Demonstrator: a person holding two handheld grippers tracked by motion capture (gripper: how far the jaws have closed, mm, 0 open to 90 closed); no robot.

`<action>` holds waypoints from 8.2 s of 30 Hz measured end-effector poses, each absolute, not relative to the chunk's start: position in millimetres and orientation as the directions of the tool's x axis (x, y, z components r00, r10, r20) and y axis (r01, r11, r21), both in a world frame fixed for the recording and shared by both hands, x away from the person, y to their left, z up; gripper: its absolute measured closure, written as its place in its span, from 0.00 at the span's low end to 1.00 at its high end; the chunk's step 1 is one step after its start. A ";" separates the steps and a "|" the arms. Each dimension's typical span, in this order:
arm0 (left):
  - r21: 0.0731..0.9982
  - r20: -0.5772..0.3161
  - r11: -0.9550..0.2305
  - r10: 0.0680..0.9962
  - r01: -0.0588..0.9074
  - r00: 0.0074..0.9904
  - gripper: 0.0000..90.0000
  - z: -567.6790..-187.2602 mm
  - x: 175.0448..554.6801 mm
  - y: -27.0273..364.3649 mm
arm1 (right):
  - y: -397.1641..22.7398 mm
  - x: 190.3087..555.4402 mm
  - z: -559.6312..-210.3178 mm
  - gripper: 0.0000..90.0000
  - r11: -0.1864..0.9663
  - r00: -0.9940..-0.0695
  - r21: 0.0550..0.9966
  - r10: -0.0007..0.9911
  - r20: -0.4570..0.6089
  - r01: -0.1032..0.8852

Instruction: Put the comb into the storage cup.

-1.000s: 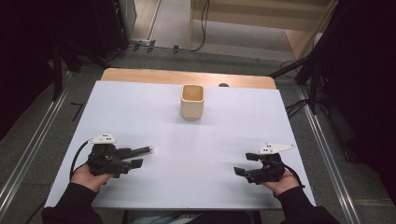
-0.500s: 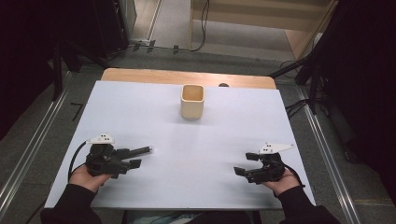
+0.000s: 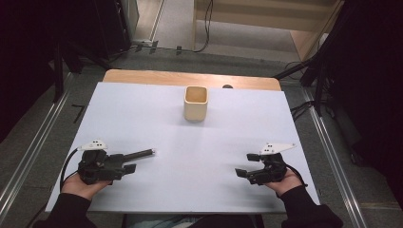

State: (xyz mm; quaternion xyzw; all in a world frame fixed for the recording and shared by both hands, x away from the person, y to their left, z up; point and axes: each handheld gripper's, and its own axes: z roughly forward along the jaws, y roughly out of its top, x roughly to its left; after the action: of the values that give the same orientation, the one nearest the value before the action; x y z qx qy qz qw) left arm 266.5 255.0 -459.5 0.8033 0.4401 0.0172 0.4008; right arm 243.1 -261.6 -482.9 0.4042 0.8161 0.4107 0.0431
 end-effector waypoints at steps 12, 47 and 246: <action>0.629 -0.331 -0.247 0.773 0.737 0.541 0.26 -461.1 260.8 273.4 | -253.5 250.9 -483.4 0.18 0.361 -0.694 0.704 0.672 0.259 0.612; 0.528 -0.250 -0.312 0.832 0.790 0.496 1.00 -477.8 262.7 296.2 | -252.6 251.2 -483.7 0.18 0.366 -0.698 0.703 0.667 0.258 0.610; 0.729 -0.350 -0.206 0.707 0.652 0.615 0.36 -444.4 345.2 250.1 | -263.8 237.8 -490.5 0.18 0.363 -0.668 0.679 0.700 0.253 0.638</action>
State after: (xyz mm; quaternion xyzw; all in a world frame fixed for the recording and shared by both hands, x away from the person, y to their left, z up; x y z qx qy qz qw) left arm 345.2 250.1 -444.4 0.7760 0.4378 0.0299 0.4531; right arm 237.8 -263.8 -490.5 0.4057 0.8245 0.3925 0.0395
